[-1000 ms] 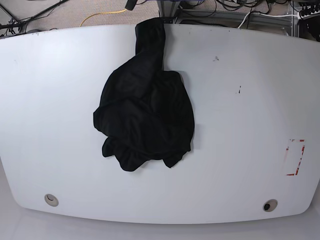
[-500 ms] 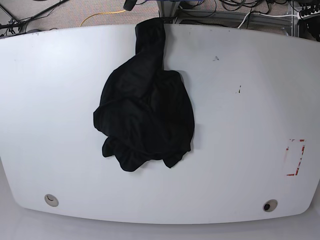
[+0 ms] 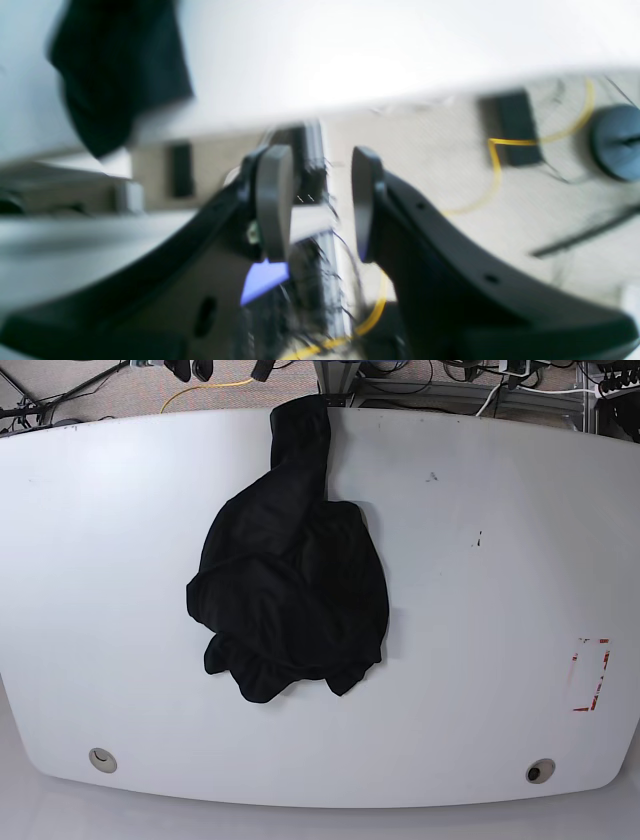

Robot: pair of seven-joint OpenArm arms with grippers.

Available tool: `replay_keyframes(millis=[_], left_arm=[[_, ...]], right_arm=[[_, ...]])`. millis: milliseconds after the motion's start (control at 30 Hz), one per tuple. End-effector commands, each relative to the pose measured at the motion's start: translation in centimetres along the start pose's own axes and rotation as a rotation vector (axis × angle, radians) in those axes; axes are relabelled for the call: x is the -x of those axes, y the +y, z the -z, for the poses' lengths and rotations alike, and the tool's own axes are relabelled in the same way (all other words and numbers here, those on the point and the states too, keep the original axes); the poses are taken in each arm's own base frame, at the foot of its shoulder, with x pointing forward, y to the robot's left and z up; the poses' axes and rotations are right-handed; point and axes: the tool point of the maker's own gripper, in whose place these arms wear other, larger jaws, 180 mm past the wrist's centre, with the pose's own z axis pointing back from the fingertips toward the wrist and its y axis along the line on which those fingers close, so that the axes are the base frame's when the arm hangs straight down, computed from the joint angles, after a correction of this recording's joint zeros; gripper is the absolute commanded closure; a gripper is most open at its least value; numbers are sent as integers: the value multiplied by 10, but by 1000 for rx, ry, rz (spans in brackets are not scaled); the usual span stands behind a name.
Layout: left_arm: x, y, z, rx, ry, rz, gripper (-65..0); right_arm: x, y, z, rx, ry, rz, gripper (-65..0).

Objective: Fold the T-shirt properly
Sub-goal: 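Move both grippers to the black T-shirt and grasp its edges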

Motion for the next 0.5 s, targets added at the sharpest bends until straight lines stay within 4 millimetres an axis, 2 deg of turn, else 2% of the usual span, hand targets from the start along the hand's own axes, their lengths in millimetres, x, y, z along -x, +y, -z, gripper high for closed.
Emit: replay_keyframes(millis=[0, 67, 167, 267, 467], left_arm=[[-6, 1, -4, -4, -19, 3, -404], [-8, 1, -3, -7, -25, 1, -465], [-15, 1, 3, -19, -50, -12, -543], [-24, 1, 11, -38, -85, -34, -547], [-29, 3, 14, -50, -105, -33, -547]], right_arm=[[-21, 6, 5, -29, -69, 16, -195], [-32, 6, 14, -46, -100, 7, -206], [-45, 8, 27, -70, -120, 14, -284], [-62, 11, 44, -97, -151, 17, -346], [-81, 21, 73, -144, -130, -18, -354]])
